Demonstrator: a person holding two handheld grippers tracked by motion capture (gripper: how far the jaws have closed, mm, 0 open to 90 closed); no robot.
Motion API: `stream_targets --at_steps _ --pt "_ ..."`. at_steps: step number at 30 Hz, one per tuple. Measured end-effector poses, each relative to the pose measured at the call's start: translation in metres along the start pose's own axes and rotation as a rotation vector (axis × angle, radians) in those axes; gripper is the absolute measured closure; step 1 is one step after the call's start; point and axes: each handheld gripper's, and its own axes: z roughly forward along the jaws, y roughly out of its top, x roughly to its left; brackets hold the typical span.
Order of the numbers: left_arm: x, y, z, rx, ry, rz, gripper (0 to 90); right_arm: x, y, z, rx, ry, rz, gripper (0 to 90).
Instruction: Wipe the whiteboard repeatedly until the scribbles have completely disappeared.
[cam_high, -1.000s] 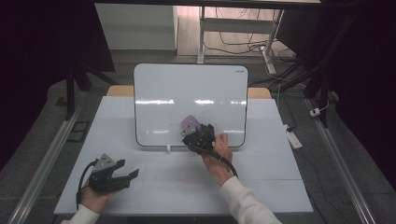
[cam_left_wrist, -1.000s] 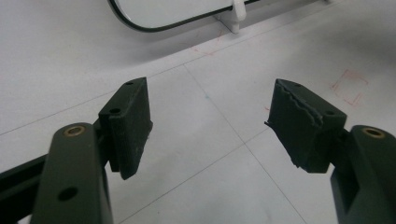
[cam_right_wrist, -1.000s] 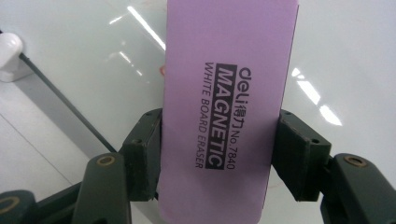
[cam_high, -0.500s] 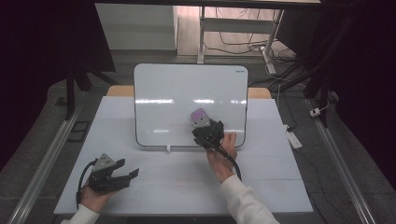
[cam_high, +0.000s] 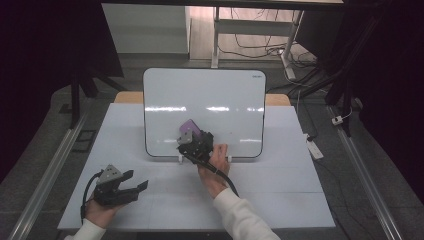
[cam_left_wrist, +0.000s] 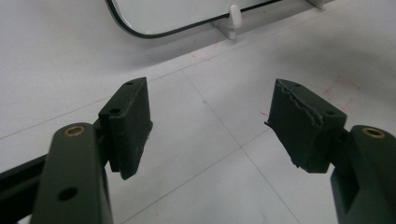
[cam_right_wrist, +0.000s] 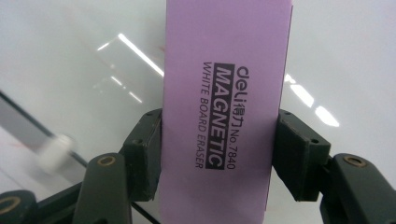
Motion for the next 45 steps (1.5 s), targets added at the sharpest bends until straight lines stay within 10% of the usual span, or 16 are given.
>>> stream_targets --at_steps 24,38,45 --pt "0.003 -0.002 -0.001 0.005 0.007 -0.011 30.3 0.049 0.036 0.008 -0.109 0.113 -0.066 39.7" --pt "0.002 -0.003 -0.001 0.007 0.009 -0.008 30.2 0.004 0.022 0.005 -0.097 0.049 0.046 39.8" --pt "0.002 -0.002 -0.001 0.006 0.01 -0.012 30.1 0.011 0.027 0.007 -0.124 0.066 0.054 39.8"
